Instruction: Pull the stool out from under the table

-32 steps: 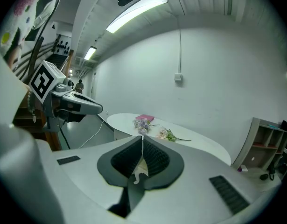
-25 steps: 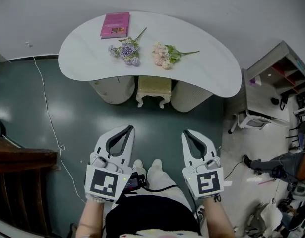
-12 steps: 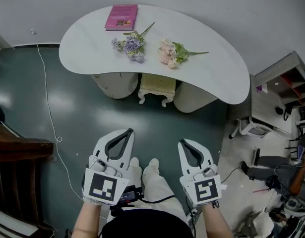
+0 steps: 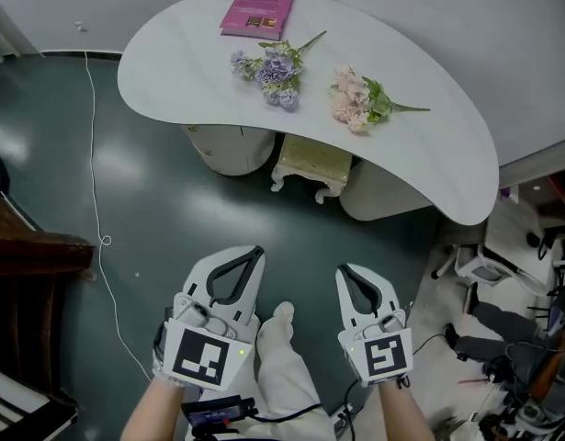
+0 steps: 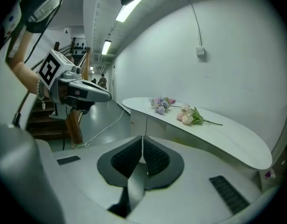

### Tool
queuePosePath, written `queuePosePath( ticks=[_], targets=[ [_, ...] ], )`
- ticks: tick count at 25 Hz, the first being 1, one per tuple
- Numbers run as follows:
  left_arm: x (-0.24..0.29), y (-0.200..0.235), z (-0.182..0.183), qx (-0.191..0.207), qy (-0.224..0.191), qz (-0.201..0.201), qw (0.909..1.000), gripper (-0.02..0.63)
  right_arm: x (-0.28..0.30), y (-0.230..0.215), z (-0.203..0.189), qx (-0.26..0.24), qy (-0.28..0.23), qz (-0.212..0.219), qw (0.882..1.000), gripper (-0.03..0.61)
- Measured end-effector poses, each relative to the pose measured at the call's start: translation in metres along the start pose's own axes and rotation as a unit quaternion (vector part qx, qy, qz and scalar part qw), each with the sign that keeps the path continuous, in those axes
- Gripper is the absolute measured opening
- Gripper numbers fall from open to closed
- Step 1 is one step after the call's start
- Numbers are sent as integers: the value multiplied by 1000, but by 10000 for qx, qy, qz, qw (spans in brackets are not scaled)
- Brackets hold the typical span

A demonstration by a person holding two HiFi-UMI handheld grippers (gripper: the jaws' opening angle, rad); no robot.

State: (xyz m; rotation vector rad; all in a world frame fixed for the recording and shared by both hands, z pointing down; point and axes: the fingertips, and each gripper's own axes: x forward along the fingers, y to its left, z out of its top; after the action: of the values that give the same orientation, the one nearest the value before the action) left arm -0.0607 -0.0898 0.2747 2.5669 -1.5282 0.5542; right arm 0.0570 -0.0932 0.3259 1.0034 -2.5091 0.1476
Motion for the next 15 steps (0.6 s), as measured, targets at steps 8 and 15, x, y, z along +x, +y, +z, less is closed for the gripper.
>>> queuePosePath(
  ticks=[8, 15],
  targets=[
    [48, 12, -66, -200, 176, -38, 9996, 17, 53, -27, -68, -26, 526, 78, 9986, 37],
    [102, 31, -140, -711, 309, 83, 9970, 17, 103, -57, -135, 6, 926, -183, 9955, 37]
  ],
)
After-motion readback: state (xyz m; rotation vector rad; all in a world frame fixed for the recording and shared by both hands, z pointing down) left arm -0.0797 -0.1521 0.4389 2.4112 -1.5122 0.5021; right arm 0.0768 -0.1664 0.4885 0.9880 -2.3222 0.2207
